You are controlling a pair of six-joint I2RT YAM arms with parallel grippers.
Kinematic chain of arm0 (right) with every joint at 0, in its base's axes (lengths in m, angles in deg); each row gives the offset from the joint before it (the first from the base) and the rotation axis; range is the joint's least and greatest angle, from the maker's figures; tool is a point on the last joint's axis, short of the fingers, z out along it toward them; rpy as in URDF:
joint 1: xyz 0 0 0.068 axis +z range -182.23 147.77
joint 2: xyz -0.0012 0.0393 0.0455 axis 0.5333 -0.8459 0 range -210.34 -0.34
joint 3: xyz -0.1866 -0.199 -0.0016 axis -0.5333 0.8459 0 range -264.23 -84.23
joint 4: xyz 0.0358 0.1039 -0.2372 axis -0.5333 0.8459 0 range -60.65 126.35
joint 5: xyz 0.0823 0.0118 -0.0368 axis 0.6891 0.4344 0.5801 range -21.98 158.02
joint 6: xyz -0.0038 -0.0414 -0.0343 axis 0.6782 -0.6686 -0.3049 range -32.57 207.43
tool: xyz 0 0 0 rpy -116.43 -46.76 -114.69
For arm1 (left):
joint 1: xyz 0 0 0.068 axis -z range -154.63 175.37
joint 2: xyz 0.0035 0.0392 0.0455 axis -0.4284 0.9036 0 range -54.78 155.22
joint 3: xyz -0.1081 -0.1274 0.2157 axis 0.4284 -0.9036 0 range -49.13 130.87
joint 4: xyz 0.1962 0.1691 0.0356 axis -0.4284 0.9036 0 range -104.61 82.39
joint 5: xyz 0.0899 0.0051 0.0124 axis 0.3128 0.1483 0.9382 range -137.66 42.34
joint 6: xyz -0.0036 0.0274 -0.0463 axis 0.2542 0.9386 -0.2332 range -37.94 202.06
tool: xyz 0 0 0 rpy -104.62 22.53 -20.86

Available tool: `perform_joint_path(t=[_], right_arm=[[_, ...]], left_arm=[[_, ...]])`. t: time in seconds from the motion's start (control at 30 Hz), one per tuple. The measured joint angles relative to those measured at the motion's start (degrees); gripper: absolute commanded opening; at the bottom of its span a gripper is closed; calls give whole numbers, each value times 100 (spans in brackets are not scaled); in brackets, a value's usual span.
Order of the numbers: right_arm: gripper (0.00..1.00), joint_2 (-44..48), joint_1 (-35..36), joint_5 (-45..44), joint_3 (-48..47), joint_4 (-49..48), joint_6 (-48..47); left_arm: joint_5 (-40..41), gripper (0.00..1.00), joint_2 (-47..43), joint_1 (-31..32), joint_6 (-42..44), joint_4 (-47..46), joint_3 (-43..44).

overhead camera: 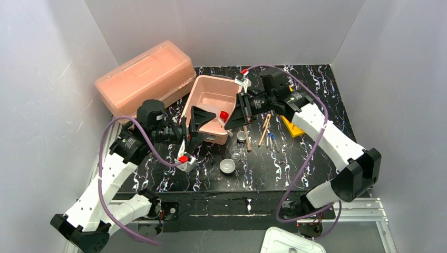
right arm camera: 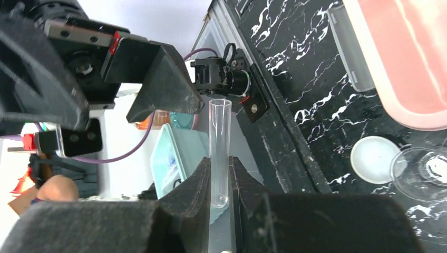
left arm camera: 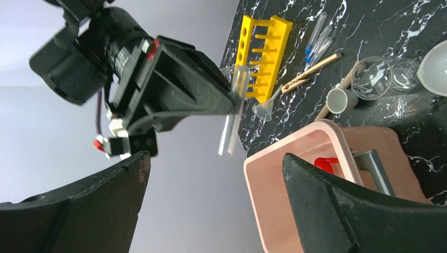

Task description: Organize the chemistry lab equipment

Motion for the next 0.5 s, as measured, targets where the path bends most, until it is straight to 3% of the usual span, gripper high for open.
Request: perform_joint_path(t=[0.07, 0.23, 0.5], right_arm=[[5, -137, 66, 5, 0, -31, 209], [2, -255, 172, 82, 18, -364, 809], [1, -327, 203, 456, 348, -1514, 1950]], left_arm=[[122, 87, 23, 88, 83, -142, -84], [530, 64, 58, 244, 114, -563, -383], [1025, 59, 72, 367, 27, -1028, -679]])
